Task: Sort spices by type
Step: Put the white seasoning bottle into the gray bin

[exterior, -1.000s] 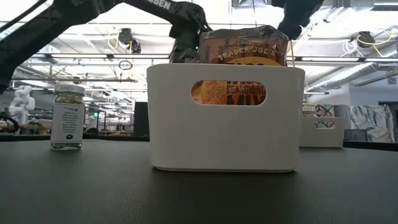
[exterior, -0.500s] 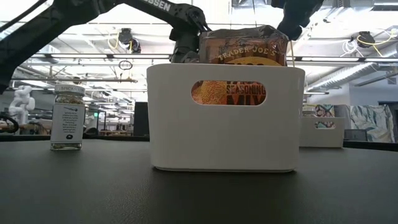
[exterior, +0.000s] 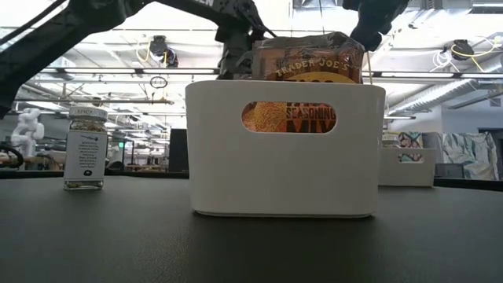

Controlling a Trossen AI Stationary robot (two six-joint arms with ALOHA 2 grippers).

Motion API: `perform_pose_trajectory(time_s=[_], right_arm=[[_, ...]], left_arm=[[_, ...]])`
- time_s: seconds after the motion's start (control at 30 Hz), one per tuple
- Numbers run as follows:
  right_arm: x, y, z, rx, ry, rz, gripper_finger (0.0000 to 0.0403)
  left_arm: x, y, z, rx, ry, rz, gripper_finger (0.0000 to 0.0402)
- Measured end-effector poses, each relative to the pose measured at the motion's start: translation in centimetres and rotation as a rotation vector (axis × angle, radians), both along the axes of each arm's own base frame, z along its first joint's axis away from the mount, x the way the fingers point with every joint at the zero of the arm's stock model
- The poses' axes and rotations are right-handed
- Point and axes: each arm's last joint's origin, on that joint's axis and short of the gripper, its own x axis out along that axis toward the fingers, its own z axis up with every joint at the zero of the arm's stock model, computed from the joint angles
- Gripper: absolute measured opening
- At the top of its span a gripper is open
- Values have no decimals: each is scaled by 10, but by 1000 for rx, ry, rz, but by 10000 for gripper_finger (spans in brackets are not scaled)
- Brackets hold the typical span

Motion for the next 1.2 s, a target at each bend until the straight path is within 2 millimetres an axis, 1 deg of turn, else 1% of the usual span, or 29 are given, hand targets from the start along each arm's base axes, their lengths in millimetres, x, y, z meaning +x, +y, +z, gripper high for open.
perform_pose_trajectory(time_s=[0.13,0.23,0.4,0.5,0.57,0.67,0.73,0.8,0.87,0.93,1.03,1.13,1.2], right_arm=[[0,0,0,0,0,0,281],[0,0,0,-1,0,1,281],[1,0,1,1,-17,10,281],[8,0,4,42,-92,75,281],[20,0,4,68,-156,134,281],[47,0,-3,74,-197,212,281],[66,-1,-12,72,-205,239,281],[86,-1,-23,76,-223,271,281],[106,-2,-35,89,-240,307,281],[124,0,-46,86,-257,337,281],[145,3,-63,83,-265,367,281],[161,5,-80,114,-260,367,281],[171,8,-91,130,-253,367,281]], left_arm=[[-2,4,7,2,-5,6,231],[-4,8,18,24,-36,13,231],[-21,14,52,186,-70,32,231],[-37,15,80,292,-116,49,231],[-51,14,105,374,-184,69,231],[-68,10,140,505,-316,116,231],[-80,7,161,586,-392,144,231],[-93,0,181,661,-460,166,231],[-106,-10,195,734,-501,172,231],[-121,-20,200,808,-505,165,231],[-142,-36,198,892,-569,185,231],[-166,-51,191,934,-763,226,231],[-180,-60,178,936,-914,255,231]])
